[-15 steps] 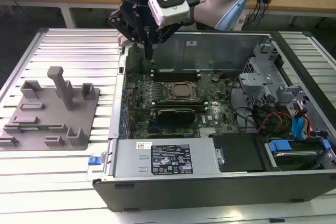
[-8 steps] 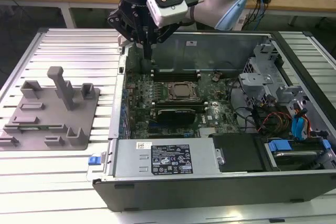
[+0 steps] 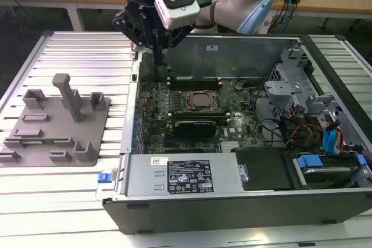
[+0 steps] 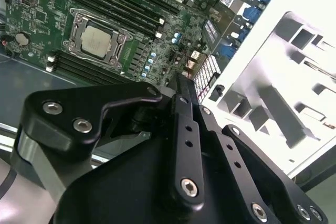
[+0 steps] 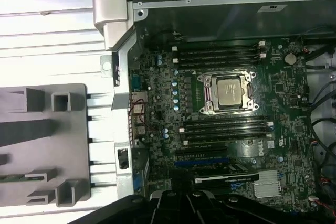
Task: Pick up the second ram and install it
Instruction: 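Reach for the second ram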
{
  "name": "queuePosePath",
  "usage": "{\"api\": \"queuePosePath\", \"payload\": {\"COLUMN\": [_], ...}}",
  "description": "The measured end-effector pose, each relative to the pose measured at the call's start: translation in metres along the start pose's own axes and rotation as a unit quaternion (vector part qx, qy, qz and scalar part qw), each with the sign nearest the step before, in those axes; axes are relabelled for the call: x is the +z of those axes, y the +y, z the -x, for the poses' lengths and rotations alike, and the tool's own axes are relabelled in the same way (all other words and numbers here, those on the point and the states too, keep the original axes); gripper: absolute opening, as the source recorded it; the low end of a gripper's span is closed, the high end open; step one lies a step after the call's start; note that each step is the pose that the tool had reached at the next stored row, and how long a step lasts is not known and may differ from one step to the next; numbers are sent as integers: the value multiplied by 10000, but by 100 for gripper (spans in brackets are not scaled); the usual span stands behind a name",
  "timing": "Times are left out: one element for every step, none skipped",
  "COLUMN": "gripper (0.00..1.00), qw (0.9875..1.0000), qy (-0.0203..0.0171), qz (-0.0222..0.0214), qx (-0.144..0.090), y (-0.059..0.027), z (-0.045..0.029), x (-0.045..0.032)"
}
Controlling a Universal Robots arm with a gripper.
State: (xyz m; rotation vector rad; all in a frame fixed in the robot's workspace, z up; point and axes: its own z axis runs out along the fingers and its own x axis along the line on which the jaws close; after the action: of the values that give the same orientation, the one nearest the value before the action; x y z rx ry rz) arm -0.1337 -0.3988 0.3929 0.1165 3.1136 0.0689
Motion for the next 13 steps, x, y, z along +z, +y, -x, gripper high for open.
{"api": "queuePosePath", "payload": {"gripper": [8, 8, 8, 8, 8, 8, 8, 8, 8, 8, 8, 8, 8], "qw": [10000, 10000, 10000, 10000, 10000, 10000, 10000, 10000, 10000, 10000, 10000, 10000, 10000], "qy": [0, 0, 0, 0, 0, 0, 0, 0, 0, 0, 0, 0, 0], "qz": [0, 0, 0, 0, 0, 0, 0, 0, 0, 0, 0, 0, 0], "qx": [0, 0, 0, 0, 0, 1, 0, 1, 0, 0, 0, 0, 0], "y": [-1, -2, -2, -3, -4, -4, -5, -6, -6, -7, -7, -8, -8], "z": [-9, -20, -33, -41, -50, -61, -74, -79, -83, -91, -100, -109, -113], "x": [0, -1, -1, -1, -1, -1, -1, -2, -2, -2, -2, -3, -3]}}
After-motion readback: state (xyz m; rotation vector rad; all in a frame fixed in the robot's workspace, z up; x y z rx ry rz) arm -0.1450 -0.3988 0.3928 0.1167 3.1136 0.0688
